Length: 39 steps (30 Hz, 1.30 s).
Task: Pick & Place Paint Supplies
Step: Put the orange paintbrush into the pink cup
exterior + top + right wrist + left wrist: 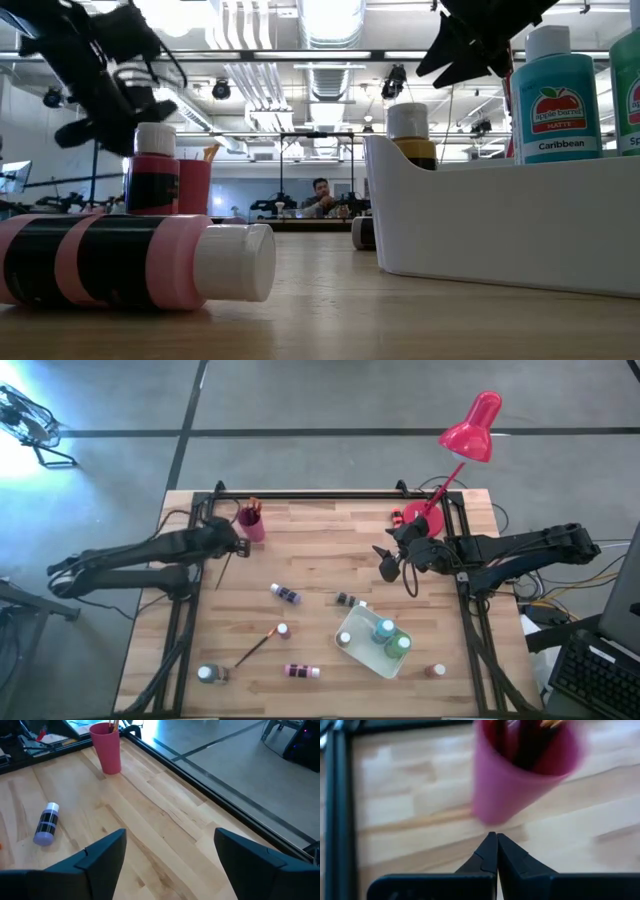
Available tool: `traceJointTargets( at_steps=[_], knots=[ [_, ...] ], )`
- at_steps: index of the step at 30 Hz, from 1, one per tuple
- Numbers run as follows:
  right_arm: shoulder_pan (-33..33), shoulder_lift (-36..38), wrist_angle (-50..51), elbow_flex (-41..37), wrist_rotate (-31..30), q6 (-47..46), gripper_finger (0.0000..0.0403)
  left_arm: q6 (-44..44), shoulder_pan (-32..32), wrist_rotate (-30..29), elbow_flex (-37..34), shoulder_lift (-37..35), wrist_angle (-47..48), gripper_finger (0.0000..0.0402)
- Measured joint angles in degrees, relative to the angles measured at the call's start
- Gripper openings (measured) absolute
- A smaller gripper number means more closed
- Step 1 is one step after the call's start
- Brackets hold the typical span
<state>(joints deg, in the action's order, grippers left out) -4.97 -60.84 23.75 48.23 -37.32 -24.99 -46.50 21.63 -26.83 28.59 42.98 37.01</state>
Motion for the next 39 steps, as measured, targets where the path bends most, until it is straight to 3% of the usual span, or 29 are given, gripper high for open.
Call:
traceJointTargets(
  at_steps=[3, 9, 15, 23, 29, 36, 39],
  knots=[
    [0.0, 0.0, 0.0, 0.0, 0.0, 0.0, 0.0307, 3.0, -2.5, -0.4, 1.1, -3.7, -4.0, 0.0],
    [0.0, 0.0, 0.0, 0.0, 0.0, 0.0, 0.0318, 15.7, -6.8, -0.7, 1.1, -8.5, -22.0, 0.0],
    [0.0, 0.0, 0.0, 0.0, 0.0, 0.0, 0.0316, 31.9, -7.1, -0.7, -1.0, -8.5, -39.9, 0.0],
    [0.0, 0.0, 0.0, 0.0, 0.0, 0.0, 0.0291, 47.2, -6.2, 0.4, -3.6, -6.0, -63.8, 0.0],
    [0.0, 0.0, 0.0, 0.0, 0.0, 0.0, 0.0293, 53.1, -2.0, 1.1, -3.6, -2.6, -70.2, 0.0],
    [0.0, 0.0, -0.1, 0.0, 0.0, 0.1, 0.0316, 53.4, 8.2, 10.9, -5.7, 3.9, -79.6, 0.0],
    [0.0, 0.0, 0.0, 0.0, 0.0, 0.0, 0.0324, 53.2, 11.3, 12.1, -8.1, 5.2, -83.2, 0.0]
  ],
)
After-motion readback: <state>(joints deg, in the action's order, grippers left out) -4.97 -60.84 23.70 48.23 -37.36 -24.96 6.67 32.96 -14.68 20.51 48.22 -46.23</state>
